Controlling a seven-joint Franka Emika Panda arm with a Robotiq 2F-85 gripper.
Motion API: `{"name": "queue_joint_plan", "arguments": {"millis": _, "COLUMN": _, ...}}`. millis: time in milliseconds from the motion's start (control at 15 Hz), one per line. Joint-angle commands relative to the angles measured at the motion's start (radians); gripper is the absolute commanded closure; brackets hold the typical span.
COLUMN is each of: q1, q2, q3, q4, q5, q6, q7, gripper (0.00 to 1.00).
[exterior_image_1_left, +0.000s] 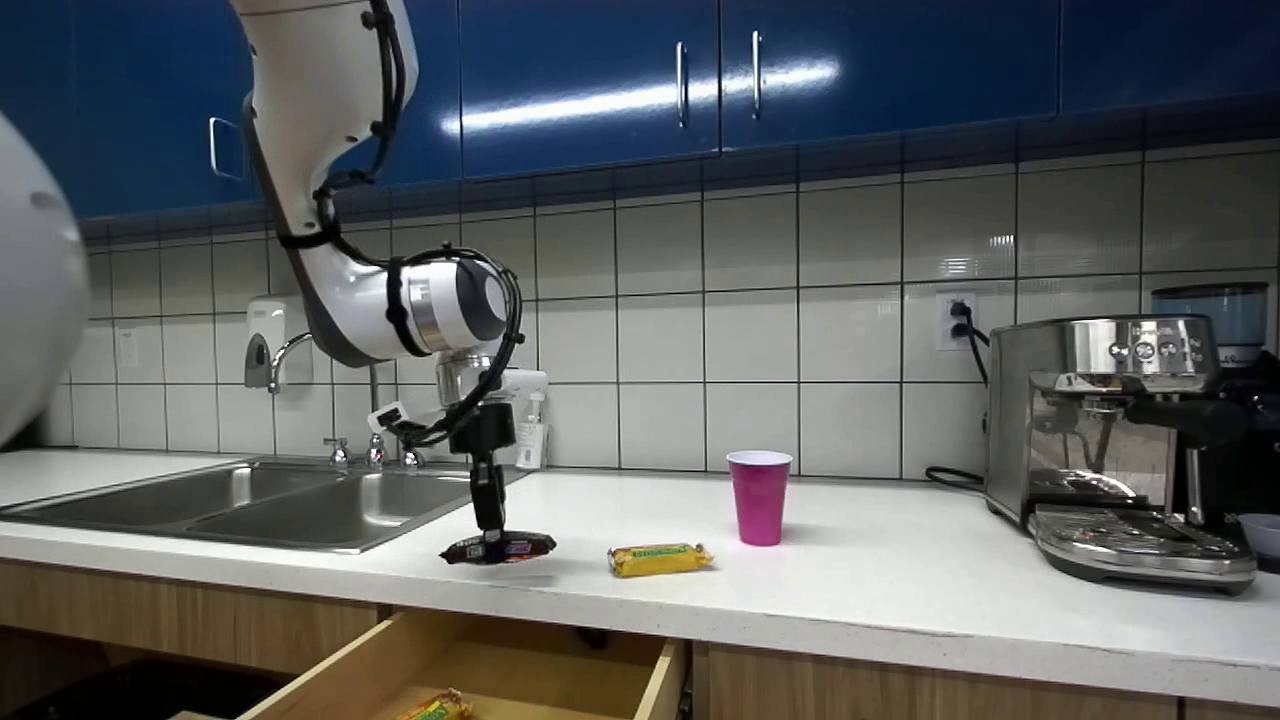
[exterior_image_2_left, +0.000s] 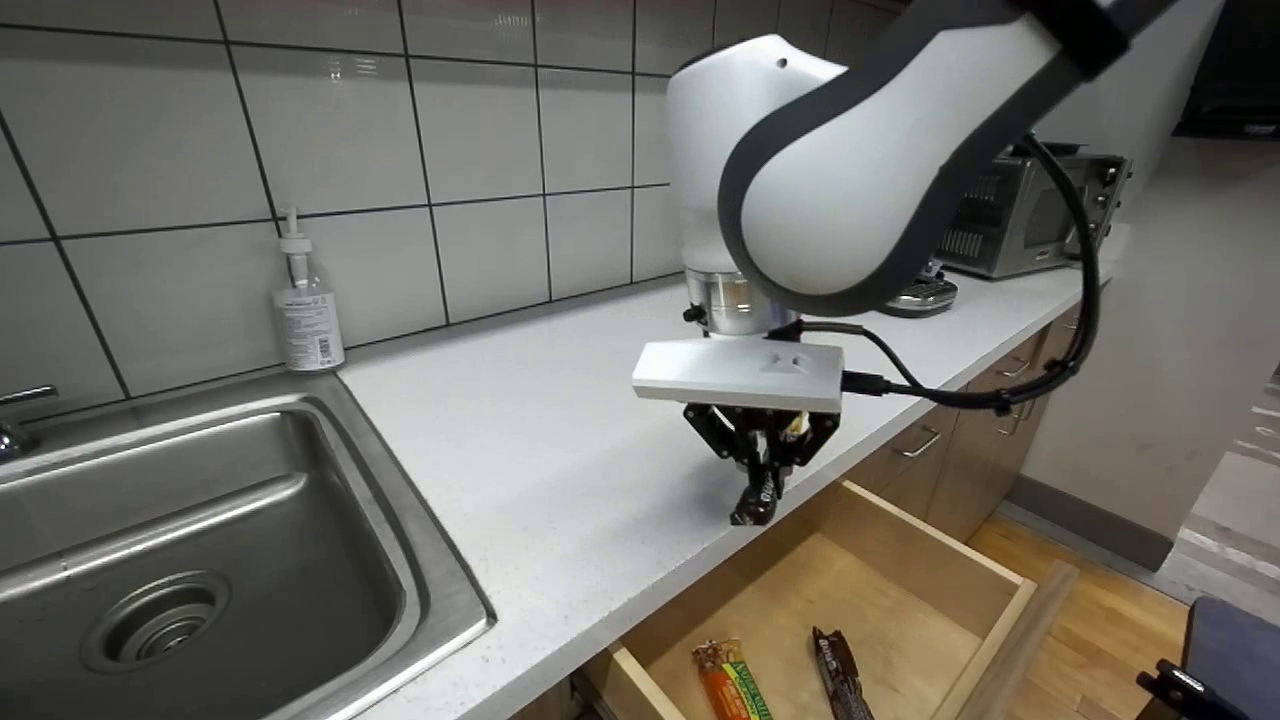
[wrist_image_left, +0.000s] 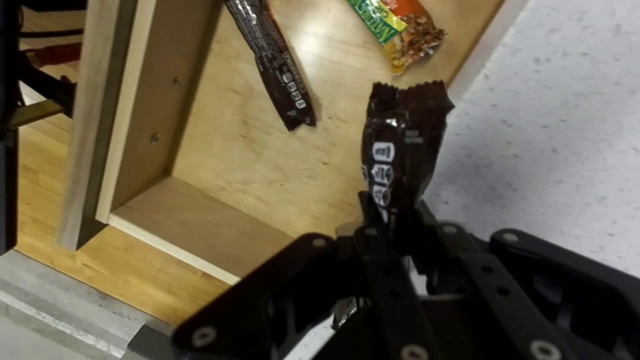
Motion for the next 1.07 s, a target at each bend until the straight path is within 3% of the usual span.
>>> {"name": "queue_joint_plan", "arguments": {"millis": 0, "q1": -0.036, "q2": -0.117, "q3": 0.027, "q4": -0.159, "q5": -0.032, "q6": 0.043, "q7": 0.005, "gripper": 0.96}}
{"name": "queue_joint_plan", "arguments": {"millis": 467, "q1": -0.081, "q2": -0.208, "q3": 0.038, "q4": -0.336, "q5": -0.026, "q6": 0.087, "q7": -0.008, "gripper": 0.96}}
{"name": "queue_joint_plan", "arguments": {"millis": 1000, "q1": -0.129, "q2": -0.168, "q3": 0.048, "q4": -0.391, "q5": -0.008, "q6": 0.237, "q7": -0.062, "gripper": 0.96}}
